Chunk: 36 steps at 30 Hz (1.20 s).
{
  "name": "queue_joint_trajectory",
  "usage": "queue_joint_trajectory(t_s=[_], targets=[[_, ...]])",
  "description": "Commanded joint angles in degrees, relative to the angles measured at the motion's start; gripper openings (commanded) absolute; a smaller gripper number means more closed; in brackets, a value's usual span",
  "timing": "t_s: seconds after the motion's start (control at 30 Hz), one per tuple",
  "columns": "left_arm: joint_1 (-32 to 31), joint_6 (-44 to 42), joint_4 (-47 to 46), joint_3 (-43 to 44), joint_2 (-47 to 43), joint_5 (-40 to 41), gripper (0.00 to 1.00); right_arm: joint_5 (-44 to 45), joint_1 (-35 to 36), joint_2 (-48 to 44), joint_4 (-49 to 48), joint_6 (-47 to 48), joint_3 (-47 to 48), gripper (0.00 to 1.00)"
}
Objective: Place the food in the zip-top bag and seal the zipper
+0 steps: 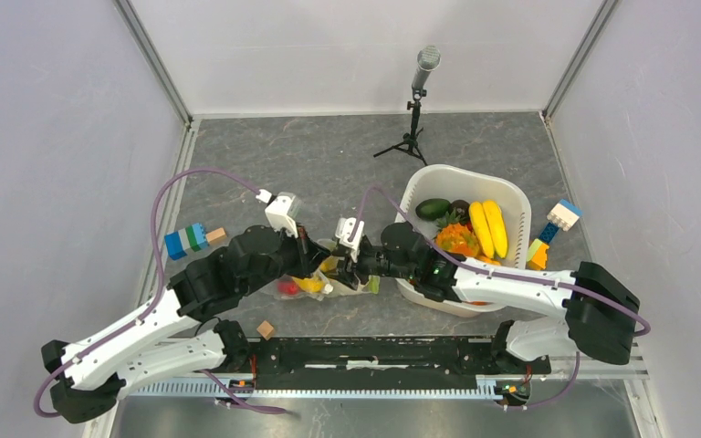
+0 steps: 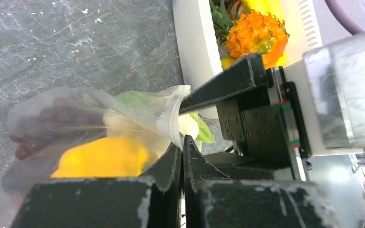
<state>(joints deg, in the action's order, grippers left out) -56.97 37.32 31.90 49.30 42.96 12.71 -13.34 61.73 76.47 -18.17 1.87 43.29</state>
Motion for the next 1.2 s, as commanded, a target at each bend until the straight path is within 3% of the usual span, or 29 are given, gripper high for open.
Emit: queue_joint_trajectory(t_s=[0.0,0.2,0.33,0.47,0.8,1.0,1.07,1.17], targets=[[-0.1,2.21,-5.44,0.45,-3.55,4.05,0.02,2.76,-0.06,-3.49,4.23,2.76,1.01,0.64],[-0.08,2.16,-3.21,0.71,-5.18,8.08,0.02,0.61,-0.12,-13.75,5.68,3.12,1.42,0.71],[-0.05,2.32,-3.16,0.32,-5.44,8.65,0.02,5.57,-0.15,-17.09,9.13,1.74,0.53,0.66],[-0.1,2.54,-3.9,-0.25,-5.5,7.95,0.02,14.64,-0.43,-15.35,13.62,-1.18,-0.81,0.63],[-0.12,2.26,-4.12,-0.51,-5.9,7.17,0.02,14.33,-2.64,-6.83,9.38,-5.91,-1.7,0.53],[-0.11,2.1,-4.04,-0.94,-6.3,6.77,0.02,13.48,-3.96,-5.2,7.38,-6.4,-2.36,0.39],[-0.08,2.09,-3.95,-1.03,-6.37,6.72,0.02,11.59,-4.28,-6.04,6.1,-6.96,-2.96,0.42],[-0.13,2.05,-4.04,-1.0,-6.15,6.56,0.02,12.25,-4.8,-6.91,4.48,-7.38,-3.38,0.54]])
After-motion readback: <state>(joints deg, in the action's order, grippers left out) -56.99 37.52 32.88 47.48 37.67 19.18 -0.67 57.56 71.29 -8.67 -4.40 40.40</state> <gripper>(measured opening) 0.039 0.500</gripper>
